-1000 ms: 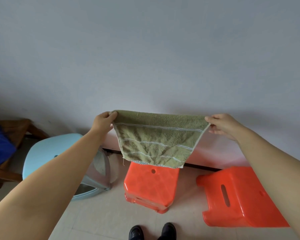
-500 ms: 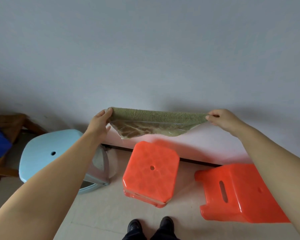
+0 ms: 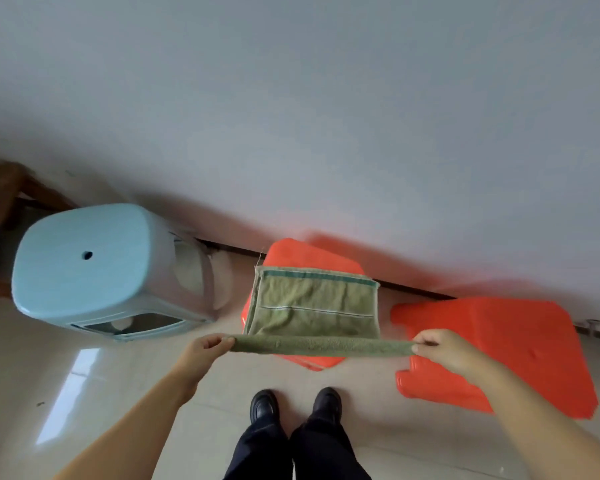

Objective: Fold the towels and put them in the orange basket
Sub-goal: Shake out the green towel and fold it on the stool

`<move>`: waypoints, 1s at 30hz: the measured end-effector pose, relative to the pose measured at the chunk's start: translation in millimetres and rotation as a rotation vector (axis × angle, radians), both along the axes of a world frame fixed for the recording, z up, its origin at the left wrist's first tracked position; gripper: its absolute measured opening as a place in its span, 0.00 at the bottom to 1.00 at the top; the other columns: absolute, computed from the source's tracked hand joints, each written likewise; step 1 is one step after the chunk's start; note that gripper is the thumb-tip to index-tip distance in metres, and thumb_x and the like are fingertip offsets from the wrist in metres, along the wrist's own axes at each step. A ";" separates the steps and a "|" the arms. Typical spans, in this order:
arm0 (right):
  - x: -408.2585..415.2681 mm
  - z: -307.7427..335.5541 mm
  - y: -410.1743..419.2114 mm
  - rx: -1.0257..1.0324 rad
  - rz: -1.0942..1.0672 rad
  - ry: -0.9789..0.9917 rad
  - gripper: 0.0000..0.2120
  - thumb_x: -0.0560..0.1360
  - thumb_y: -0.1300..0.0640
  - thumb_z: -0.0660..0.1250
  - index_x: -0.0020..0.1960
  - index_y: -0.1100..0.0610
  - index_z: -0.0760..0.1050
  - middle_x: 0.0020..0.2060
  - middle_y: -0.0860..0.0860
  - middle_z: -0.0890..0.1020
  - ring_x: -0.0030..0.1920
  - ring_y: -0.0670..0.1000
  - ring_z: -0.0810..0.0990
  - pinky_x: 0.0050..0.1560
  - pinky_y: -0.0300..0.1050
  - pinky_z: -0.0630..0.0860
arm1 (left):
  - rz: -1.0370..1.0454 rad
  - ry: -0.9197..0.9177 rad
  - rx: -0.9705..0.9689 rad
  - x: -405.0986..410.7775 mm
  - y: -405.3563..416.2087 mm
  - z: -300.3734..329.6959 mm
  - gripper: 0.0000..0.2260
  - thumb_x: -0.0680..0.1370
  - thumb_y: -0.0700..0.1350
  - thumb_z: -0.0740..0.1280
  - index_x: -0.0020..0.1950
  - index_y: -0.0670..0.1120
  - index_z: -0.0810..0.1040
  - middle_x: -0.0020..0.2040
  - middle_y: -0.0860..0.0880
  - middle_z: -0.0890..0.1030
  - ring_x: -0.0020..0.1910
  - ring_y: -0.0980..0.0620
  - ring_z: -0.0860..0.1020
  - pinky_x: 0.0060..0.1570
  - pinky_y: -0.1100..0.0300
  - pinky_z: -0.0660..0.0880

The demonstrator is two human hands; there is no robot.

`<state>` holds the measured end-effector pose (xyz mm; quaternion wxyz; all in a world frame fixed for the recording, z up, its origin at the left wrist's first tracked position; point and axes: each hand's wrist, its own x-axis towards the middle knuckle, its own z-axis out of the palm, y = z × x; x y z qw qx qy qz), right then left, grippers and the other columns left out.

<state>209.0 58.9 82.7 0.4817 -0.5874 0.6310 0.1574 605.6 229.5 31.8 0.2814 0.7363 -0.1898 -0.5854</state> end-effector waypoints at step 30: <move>33.7 -270.2 -8.9 0.487 -0.924 -0.333 0.45 0.63 0.26 0.64 0.73 0.49 0.63 0.69 0.48 0.71 0.71 0.53 0.67 0.71 0.60 0.63 | -0.004 -0.614 0.140 -41.6 -125.0 -164.0 0.24 0.76 0.55 0.65 0.66 0.43 0.68 0.60 0.45 0.75 0.59 0.45 0.74 0.58 0.48 0.73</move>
